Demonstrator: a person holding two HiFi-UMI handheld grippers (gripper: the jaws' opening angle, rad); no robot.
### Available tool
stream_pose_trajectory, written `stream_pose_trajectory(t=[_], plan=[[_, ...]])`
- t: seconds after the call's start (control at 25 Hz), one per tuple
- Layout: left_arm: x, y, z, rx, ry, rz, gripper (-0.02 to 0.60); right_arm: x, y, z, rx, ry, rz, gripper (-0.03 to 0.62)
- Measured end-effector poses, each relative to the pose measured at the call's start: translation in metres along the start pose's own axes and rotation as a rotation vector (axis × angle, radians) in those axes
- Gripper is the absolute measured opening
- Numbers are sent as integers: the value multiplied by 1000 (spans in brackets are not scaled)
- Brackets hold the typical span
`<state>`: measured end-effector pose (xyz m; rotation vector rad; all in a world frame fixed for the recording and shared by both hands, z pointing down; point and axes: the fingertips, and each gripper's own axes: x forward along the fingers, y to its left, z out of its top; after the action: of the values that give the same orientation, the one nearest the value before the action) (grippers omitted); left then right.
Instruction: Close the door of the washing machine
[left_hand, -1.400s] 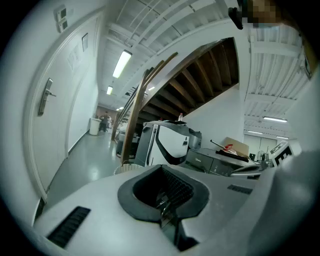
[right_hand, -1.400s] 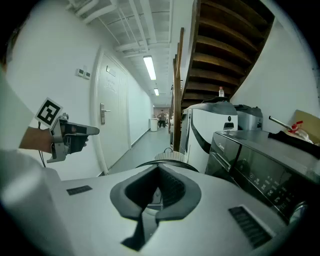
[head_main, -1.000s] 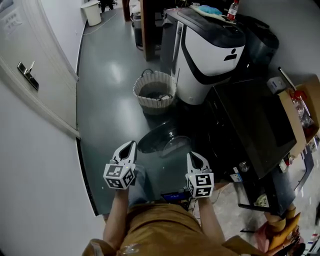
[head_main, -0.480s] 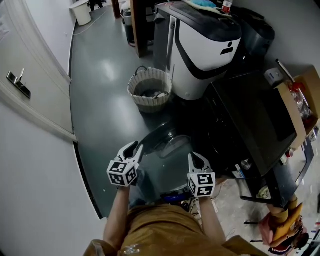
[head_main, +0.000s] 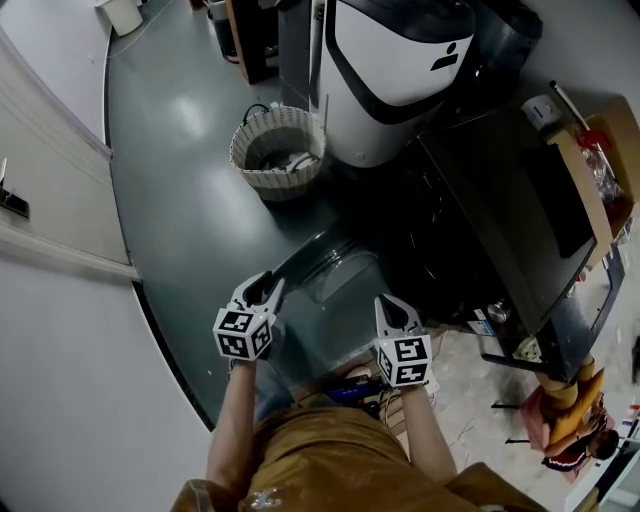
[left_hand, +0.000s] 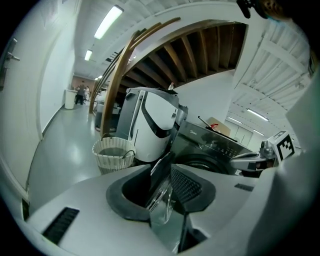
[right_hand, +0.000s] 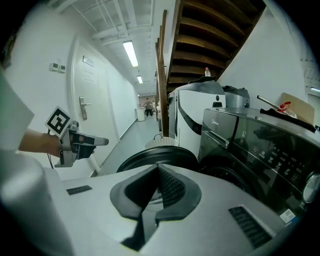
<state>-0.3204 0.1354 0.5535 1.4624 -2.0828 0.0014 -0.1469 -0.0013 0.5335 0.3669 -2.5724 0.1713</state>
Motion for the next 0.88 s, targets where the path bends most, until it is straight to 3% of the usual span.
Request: stream_pose_trajectory(t=[0.24,0.88], plan=[[34,18,-12,63,78,-20,139,14,-8,-18,19,57,-23,14],[95,35,-53,109,206,-59,156,14,-21,-73,67,174,-70,13]])
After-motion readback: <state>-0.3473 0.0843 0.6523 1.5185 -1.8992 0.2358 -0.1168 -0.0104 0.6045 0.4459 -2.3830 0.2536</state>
